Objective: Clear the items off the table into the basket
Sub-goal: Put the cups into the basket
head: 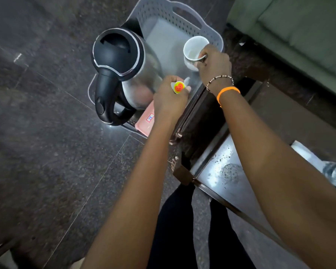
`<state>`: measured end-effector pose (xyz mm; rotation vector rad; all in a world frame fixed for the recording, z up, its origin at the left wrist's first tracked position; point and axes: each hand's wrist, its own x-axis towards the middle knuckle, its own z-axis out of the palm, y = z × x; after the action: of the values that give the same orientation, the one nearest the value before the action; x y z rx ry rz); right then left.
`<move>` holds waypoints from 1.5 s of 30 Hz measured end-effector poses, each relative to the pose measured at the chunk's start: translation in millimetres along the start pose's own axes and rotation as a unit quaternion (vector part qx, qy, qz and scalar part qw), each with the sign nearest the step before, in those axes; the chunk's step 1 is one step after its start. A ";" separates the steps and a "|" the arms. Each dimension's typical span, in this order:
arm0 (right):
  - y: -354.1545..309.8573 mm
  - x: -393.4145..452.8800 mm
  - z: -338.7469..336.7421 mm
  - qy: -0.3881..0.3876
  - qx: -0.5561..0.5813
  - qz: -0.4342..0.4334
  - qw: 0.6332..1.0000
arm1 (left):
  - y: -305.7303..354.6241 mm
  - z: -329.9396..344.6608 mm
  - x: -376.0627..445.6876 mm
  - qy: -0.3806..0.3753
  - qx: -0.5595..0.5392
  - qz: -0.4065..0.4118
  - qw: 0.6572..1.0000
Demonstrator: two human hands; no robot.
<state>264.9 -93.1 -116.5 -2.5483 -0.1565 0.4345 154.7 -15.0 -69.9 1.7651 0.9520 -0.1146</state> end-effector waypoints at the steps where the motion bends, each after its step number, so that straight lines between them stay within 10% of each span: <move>1: 0.7 3.9 1.9 -0.010 -0.011 0.001 1.000 | 2.6 1.1 4.8 0.003 0.028 0.013 1.000; 7: 3.2 11.2 9.9 -0.118 -0.028 0.027 0.992 | 17.9 6.5 34.7 0.007 0.168 0.049 0.985; 19: 21.2 -17.7 -8.2 -0.067 0.072 0.005 0.995 | 23.8 38.3 83.9 -0.005 0.442 0.082 0.893; 34: 64.6 -90.2 -25.3 0.009 0.229 0.076 0.970 | 26.7 44.0 -0.1 0.025 0.294 0.121 0.948; 45: 196.8 -227.2 -48.9 0.040 0.255 0.213 0.942 | -40.8 140.0 -151.9 -0.181 0.267 0.104 0.941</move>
<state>71.9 -328.7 -120.4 -2.0653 0.4892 0.4587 75.9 -209.7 -83.4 2.2261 0.4824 -0.5881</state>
